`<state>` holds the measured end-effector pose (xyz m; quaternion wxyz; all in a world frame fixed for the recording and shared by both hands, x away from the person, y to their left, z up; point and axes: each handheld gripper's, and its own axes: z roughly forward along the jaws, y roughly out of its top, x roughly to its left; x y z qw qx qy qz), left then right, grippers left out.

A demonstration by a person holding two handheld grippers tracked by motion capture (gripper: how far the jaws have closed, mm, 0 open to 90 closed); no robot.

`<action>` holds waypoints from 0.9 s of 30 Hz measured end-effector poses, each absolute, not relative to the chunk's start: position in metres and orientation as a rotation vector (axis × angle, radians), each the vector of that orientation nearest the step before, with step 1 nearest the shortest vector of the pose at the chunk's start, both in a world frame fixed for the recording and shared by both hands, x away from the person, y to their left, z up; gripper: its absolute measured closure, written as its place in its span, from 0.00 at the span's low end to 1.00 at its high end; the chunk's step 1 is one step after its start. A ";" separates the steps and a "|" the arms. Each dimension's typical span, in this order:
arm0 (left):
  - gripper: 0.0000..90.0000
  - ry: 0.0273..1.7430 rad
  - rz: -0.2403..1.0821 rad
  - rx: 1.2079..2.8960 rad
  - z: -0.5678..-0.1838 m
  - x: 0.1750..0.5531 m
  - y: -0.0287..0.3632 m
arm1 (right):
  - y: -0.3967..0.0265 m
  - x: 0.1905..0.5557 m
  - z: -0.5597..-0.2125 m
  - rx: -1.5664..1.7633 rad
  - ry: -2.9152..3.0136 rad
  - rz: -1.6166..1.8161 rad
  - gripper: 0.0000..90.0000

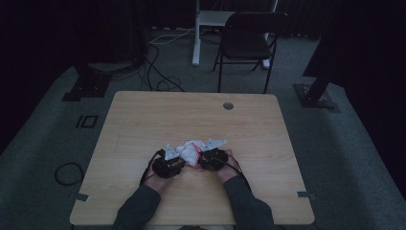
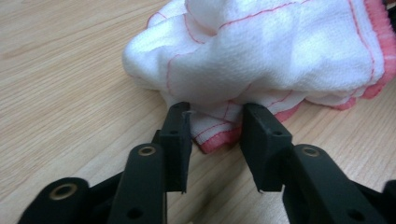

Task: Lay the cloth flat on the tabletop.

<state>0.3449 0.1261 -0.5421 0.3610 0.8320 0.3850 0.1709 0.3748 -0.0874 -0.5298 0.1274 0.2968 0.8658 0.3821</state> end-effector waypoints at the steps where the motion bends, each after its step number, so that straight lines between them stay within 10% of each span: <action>1: 0.71 0.993 0.437 2.143 -0.542 0.345 0.126 | -0.087 0.375 -0.530 0.864 2.519 1.112 0.75; 8: 0.87 0.980 0.439 2.157 -0.541 0.346 0.122 | -0.085 0.371 -0.527 0.828 2.528 1.110 0.96; 27: 0.96 0.999 0.444 2.155 -0.541 0.346 0.128 | -0.121 0.372 -0.515 0.883 2.437 1.082 0.97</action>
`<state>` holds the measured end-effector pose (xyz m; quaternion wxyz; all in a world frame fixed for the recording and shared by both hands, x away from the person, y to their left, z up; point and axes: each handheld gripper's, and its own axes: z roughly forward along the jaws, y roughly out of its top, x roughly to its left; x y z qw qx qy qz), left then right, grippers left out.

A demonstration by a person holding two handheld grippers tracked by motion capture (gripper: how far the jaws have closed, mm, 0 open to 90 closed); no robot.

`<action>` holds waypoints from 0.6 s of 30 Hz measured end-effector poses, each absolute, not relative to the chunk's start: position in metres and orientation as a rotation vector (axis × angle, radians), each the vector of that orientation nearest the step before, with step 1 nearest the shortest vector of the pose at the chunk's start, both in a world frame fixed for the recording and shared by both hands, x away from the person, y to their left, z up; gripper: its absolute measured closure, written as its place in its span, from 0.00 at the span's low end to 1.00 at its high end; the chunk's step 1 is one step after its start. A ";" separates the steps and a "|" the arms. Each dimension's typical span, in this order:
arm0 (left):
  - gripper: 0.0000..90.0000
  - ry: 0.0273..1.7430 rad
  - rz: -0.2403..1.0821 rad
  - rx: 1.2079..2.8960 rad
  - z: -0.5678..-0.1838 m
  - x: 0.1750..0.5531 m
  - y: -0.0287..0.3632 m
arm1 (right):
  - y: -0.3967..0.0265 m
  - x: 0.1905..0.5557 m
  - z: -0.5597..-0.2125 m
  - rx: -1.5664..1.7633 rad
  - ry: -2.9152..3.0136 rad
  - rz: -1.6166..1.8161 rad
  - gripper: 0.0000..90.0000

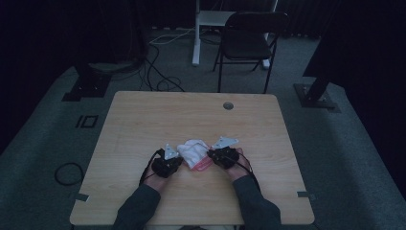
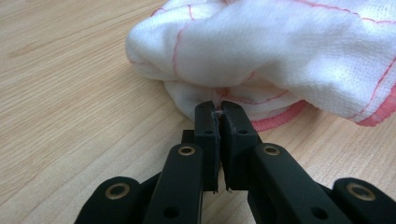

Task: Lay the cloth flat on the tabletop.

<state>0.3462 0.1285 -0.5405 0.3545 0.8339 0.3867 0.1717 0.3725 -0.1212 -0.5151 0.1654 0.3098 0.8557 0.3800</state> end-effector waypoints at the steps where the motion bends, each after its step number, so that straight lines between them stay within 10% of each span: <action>1: 0.96 1.001 0.447 2.157 -0.540 0.346 0.129 | -0.123 0.373 -0.514 0.885 2.434 1.080 0.97; 18: 0.98 1.042 0.465 2.154 -0.539 0.347 0.142 | -0.161 0.376 -0.505 0.965 2.360 1.057 0.97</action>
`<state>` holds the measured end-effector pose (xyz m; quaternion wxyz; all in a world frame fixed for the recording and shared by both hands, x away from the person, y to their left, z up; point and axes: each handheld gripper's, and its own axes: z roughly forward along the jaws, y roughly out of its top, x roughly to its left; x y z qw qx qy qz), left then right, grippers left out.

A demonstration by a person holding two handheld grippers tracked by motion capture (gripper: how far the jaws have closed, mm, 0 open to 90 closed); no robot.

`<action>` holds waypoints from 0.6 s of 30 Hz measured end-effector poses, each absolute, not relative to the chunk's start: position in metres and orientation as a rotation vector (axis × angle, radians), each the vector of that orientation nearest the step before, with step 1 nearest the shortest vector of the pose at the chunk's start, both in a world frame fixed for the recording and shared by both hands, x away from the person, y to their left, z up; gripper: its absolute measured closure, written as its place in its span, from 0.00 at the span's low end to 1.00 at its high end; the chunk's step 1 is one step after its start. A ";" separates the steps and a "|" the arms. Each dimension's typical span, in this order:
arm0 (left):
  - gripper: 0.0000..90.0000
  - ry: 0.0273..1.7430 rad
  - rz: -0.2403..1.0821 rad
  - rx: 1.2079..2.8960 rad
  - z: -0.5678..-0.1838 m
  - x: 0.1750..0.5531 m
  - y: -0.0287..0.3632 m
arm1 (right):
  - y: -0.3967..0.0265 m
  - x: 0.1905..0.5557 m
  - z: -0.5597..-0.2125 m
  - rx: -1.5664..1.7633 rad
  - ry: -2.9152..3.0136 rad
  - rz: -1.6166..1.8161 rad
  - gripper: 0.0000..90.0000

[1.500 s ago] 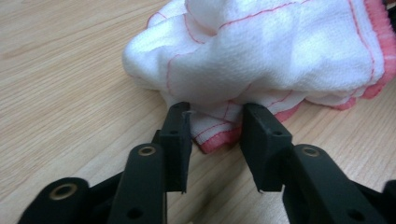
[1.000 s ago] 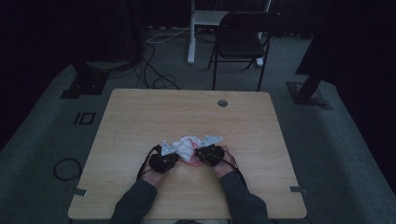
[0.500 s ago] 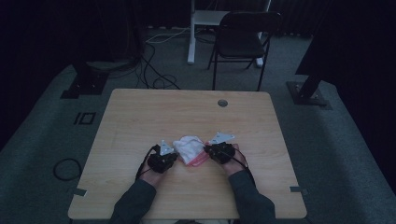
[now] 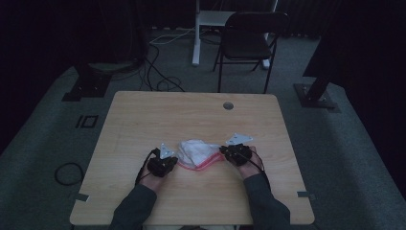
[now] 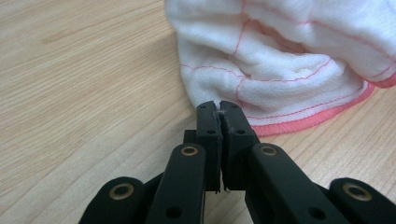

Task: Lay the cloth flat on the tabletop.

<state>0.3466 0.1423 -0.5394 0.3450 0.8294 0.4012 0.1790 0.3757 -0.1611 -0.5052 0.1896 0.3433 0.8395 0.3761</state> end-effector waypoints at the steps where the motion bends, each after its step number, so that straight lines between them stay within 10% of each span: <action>1: 0.98 1.041 0.467 2.156 -0.539 0.347 0.143 | -0.162 0.376 -0.505 0.969 2.358 1.057 0.97; 18: 0.98 1.070 0.480 2.154 -0.539 0.348 0.154 | -0.189 0.379 -0.505 1.039 2.318 1.030 0.97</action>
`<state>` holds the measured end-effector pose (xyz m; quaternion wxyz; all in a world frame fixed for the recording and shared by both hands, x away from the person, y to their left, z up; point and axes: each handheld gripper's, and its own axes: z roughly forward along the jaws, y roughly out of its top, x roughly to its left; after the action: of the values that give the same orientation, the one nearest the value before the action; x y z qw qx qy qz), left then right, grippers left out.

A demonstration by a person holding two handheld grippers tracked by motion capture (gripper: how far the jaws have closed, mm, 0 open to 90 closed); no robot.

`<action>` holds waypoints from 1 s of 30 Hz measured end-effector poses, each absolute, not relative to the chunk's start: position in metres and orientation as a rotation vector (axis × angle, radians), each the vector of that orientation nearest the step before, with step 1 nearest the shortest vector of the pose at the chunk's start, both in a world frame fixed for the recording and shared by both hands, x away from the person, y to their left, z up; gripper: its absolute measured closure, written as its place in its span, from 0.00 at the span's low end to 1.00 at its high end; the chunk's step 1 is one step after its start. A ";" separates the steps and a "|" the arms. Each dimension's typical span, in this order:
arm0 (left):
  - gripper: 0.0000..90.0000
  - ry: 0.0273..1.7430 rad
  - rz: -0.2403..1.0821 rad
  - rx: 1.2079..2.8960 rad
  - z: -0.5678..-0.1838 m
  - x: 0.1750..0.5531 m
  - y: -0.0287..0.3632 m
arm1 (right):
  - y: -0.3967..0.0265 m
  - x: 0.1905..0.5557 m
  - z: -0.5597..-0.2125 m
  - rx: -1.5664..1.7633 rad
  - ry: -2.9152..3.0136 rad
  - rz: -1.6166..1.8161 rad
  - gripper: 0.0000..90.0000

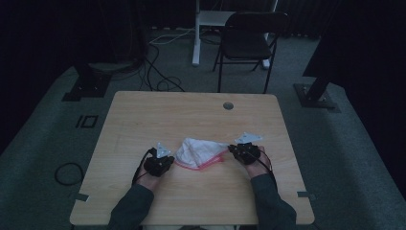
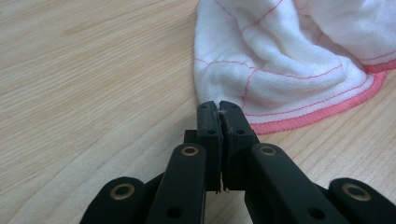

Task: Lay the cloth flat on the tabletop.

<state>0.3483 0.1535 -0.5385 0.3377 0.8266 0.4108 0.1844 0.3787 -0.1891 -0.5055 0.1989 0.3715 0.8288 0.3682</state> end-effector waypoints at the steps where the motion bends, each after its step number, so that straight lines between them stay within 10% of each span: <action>1: 0.98 1.075 0.481 2.150 -0.539 0.349 0.154 | -0.191 0.379 -0.505 1.041 2.315 1.027 0.97; 30: 0.91 0.896 0.448 2.129 -0.513 0.321 0.110 | -0.203 0.387 -0.506 1.088 2.296 0.993 0.97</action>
<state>0.3208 0.1095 -0.5129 0.3842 0.8354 0.3517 0.1758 0.3868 -0.2026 -0.5056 0.2053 0.3903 0.8238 0.3562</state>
